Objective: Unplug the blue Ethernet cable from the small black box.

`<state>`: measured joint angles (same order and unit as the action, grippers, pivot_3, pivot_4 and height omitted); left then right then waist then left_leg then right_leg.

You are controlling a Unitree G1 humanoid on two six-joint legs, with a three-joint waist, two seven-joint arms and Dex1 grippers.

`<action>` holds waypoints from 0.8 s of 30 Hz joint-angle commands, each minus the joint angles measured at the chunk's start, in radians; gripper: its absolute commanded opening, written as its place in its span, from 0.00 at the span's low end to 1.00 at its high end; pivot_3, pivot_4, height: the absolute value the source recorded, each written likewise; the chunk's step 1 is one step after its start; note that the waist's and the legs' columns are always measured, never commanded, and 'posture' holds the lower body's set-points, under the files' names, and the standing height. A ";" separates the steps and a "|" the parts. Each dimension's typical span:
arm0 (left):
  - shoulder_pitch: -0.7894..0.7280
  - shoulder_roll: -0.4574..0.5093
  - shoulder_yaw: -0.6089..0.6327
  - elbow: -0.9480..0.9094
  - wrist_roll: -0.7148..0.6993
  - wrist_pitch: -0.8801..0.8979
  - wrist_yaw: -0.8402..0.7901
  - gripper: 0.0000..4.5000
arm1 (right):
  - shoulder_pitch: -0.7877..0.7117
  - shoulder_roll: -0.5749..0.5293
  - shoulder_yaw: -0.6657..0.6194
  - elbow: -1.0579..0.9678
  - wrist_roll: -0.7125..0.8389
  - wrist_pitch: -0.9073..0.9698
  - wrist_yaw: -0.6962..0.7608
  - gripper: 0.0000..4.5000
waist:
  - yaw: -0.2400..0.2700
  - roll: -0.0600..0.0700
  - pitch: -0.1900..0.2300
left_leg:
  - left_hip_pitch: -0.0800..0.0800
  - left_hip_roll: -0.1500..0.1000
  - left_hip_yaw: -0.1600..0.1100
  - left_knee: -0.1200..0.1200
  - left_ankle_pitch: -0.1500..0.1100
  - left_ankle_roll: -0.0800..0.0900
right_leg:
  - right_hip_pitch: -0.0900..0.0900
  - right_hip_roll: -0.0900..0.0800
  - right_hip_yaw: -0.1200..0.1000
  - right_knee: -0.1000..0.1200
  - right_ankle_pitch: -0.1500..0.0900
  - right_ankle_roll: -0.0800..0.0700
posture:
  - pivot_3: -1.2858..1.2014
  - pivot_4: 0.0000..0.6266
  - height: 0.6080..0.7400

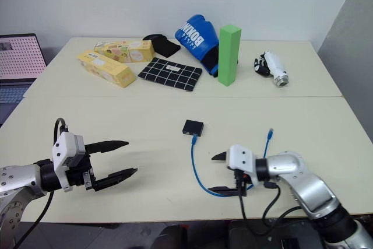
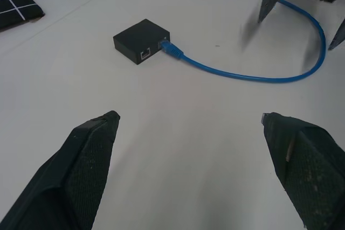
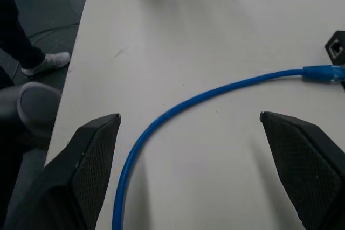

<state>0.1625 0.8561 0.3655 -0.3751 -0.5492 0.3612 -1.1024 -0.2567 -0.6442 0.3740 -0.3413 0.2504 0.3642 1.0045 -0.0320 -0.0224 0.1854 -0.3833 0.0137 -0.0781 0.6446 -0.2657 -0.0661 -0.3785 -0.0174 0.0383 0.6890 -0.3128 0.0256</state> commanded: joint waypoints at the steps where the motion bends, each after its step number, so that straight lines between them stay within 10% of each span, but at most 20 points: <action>1: -0.008 0.023 0.011 -0.026 -0.008 -0.010 -0.013 1.00 | -0.004 0.037 0.035 0.021 -0.059 0.023 -0.050 0.97 | 0.000 0.000 0.000 | 0.000 0.000 0.000 0.000 0.000 0.000 | 0.000 0.000 0.000 0.000 0.000 0.000 | 0.52 0.24 1.00; 7: -0.016 0.037 0.007 -0.038 -0.020 -0.002 -0.029 1.00 | 0.042 0.028 0.060 -0.039 -0.087 0.061 -0.058 0.88 | 0.002 0.000 0.000 | 0.000 0.000 -0.001 0.000 0.000 0.000 | 0.000 0.000 0.000 0.000 0.000 0.000 | 0.52 0.24 1.00; 24: 0.116 0.112 0.023 -0.004 -0.006 -0.072 -0.237 1.00 | -0.008 0.001 0.123 -0.032 -0.251 0.121 -0.094 0.01 | -0.001 0.000 0.000 | 0.002 0.000 0.000 0.000 0.000 0.000 | 0.001 0.001 0.000 0.000 0.000 0.000 | 0.52 0.24 1.00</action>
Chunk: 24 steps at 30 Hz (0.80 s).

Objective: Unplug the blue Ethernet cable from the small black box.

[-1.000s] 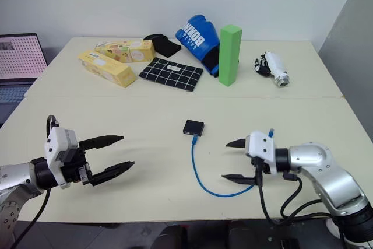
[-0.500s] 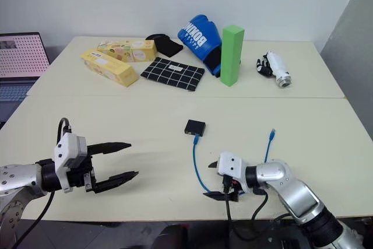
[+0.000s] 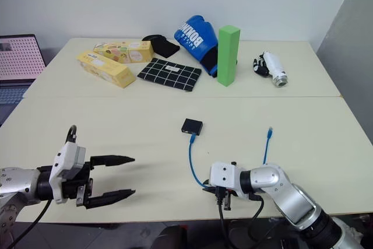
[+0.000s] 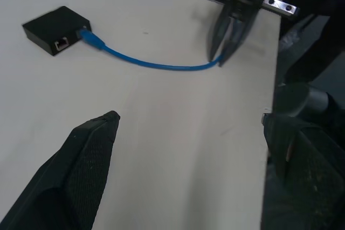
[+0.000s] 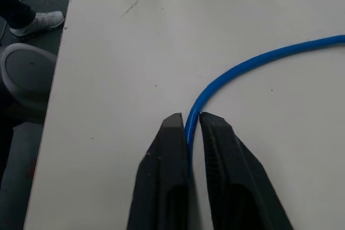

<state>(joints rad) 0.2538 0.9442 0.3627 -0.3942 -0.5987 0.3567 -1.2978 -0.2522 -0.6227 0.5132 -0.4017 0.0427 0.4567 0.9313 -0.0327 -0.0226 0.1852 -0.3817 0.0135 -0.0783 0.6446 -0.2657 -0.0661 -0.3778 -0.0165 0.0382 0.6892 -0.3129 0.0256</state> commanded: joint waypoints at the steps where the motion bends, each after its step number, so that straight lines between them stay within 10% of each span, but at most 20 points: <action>1: 0.031 0.026 0.023 0.024 0.056 -0.084 -0.048 1.00 | -0.017 -0.025 -0.022 0.030 -0.042 0.031 -0.018 0.01 | 0.000 0.000 0.000 | 0.000 0.000 0.000 0.000 0.000 0.000 | 0.000 0.000 0.000 0.000 0.000 0.000 | 0.52 0.24 1.00; 15: -0.103 -0.028 -0.058 0.028 0.024 -0.040 0.027 1.00 | 0.057 -0.432 -0.332 0.289 0.011 -0.247 0.162 0.01 | 0.016 0.000 0.000 | 0.000 -0.001 0.001 0.001 -0.002 0.004 | 0.006 -0.003 -0.001 -0.008 0.002 0.004 | 0.52 0.24 1.00; 24: -0.153 -0.034 -0.092 0.019 0.009 -0.011 0.045 1.00 | 0.051 -0.385 -0.366 0.275 0.053 -0.204 0.169 0.14 | 0.005 0.000 0.000 | 0.000 0.000 0.001 0.001 -0.002 0.004 | 0.006 -0.002 0.000 -0.008 0.002 0.004 | 0.52 0.24 1.00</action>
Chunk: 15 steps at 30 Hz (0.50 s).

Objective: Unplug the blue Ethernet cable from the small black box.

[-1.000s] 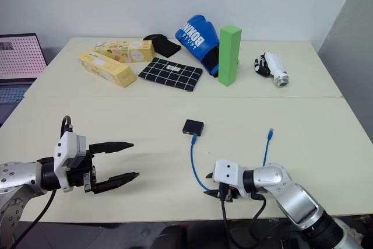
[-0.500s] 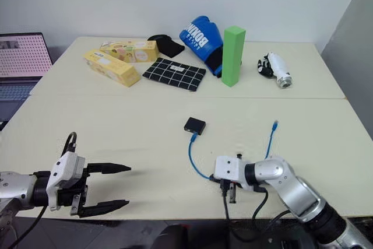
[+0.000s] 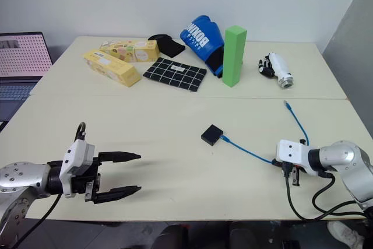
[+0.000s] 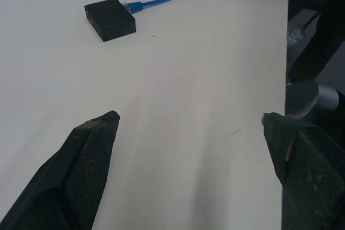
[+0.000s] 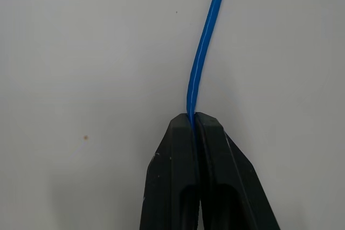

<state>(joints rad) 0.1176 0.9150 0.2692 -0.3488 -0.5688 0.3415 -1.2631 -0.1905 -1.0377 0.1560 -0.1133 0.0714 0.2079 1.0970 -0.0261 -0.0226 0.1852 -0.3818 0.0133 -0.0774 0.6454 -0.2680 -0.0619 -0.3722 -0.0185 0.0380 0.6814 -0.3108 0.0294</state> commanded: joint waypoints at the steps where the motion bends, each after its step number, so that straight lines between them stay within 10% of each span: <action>1: -0.023 -0.008 0.004 -0.028 -0.028 0.011 0.018 1.00 | -0.017 0.042 -0.015 -0.024 0.034 0.068 0.001 0.21 | -0.003 0.000 0.000 | 0.000 0.000 0.000 0.000 0.000 0.000 | 0.000 0.000 0.000 0.000 0.000 0.000 | 0.52 0.24 1.00; 8: -0.061 -0.018 0.013 -0.052 -0.084 0.087 0.072 1.00 | -0.091 0.224 -0.043 -0.113 0.150 0.320 -0.099 0.57 | -0.009 0.000 0.000 | 0.000 0.000 0.000 0.000 0.000 0.000 | -0.001 0.000 0.001 0.000 0.000 0.000 | 0.52 0.24 1.00; 15: -0.050 -0.001 0.000 -0.047 -0.048 0.069 0.061 1.00 | -0.200 0.469 0.018 -0.057 0.110 0.426 -0.298 0.57 | -0.007 0.002 0.001 | -0.001 0.000 -0.001 0.000 0.000 0.000 | -0.002 0.001 0.001 0.001 0.000 0.000 | 0.52 0.24 1.00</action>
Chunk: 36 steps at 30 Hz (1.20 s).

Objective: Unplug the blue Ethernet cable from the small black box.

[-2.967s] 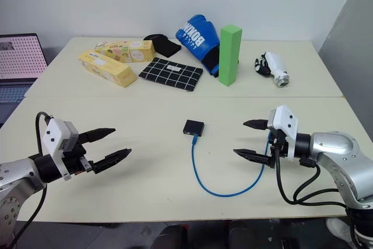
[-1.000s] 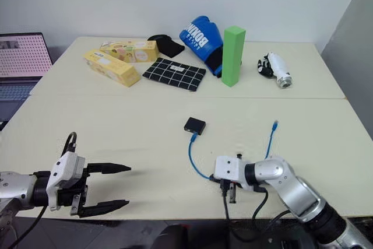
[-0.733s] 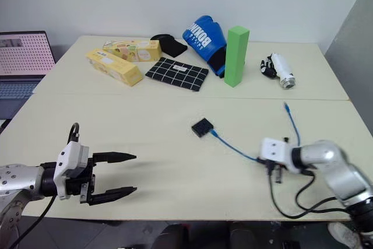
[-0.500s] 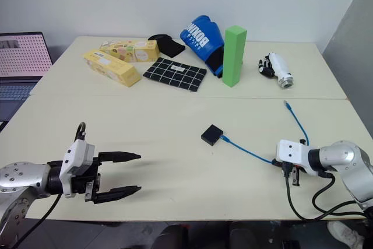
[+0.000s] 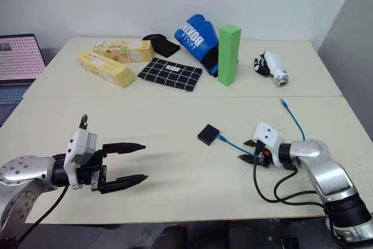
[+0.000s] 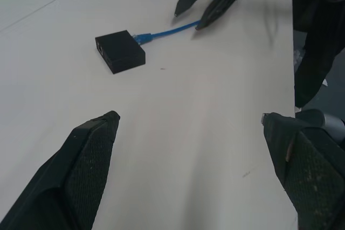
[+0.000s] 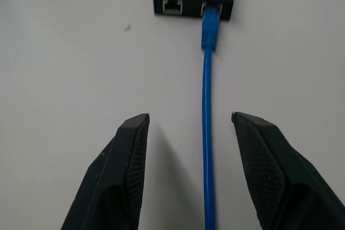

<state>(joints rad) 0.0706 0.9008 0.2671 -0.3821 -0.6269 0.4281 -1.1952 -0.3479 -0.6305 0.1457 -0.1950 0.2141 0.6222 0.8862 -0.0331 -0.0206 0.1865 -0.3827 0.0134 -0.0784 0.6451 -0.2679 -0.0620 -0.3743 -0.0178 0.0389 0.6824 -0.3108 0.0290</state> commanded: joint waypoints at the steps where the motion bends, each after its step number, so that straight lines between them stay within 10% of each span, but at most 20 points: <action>1: -0.003 0.014 0.000 -0.013 0.014 -0.021 -0.008 1.00 | -0.054 0.085 0.038 0.044 -0.046 0.008 -0.110 0.57 | 0.000 0.000 0.000 | 0.000 0.000 0.000 0.000 0.000 0.000 | 0.000 0.000 0.000 0.000 0.000 0.000 | 0.52 0.24 1.00; 10: -0.001 0.007 0.005 -0.017 0.019 -0.018 -0.006 1.00 | -0.106 0.147 0.106 0.136 -0.110 -0.015 -0.154 0.57 | 0.001 0.000 0.000 | 0.000 -0.001 0.000 0.000 0.000 0.000 | -0.001 0.000 0.000 0.000 0.000 0.000 | 0.52 0.24 1.00; 22: -0.027 -0.010 -0.013 0.038 0.027 0.054 0.086 1.00 | -0.136 0.135 0.139 0.128 -0.143 -0.054 -0.123 0.03 | 0.000 0.000 0.000 | 0.000 -0.001 0.000 0.000 0.000 0.000 | 0.000 0.000 0.000 0.000 0.000 0.000 | 0.52 0.24 1.00; 36: -0.175 -0.140 0.031 0.045 -0.324 0.444 0.271 1.00 | -0.177 0.038 0.220 0.021 -0.296 -0.718 -0.009 0.02 | 0.000 0.000 0.000 | -0.001 0.000 -0.001 0.000 0.000 0.000 | -0.002 -0.001 -0.001 0.001 0.000 0.000 | 0.52 0.24 1.00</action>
<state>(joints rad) -0.0834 0.7765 0.2659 -0.3041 -0.8766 0.8270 -0.9532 -0.4973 -0.5829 0.3652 -0.1434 -0.0615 0.0121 0.8645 -0.0326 -0.0205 0.1865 -0.3834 0.0135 -0.0793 0.6453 -0.2680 -0.0620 -0.3764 -0.0184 0.0379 0.6832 -0.3107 0.0294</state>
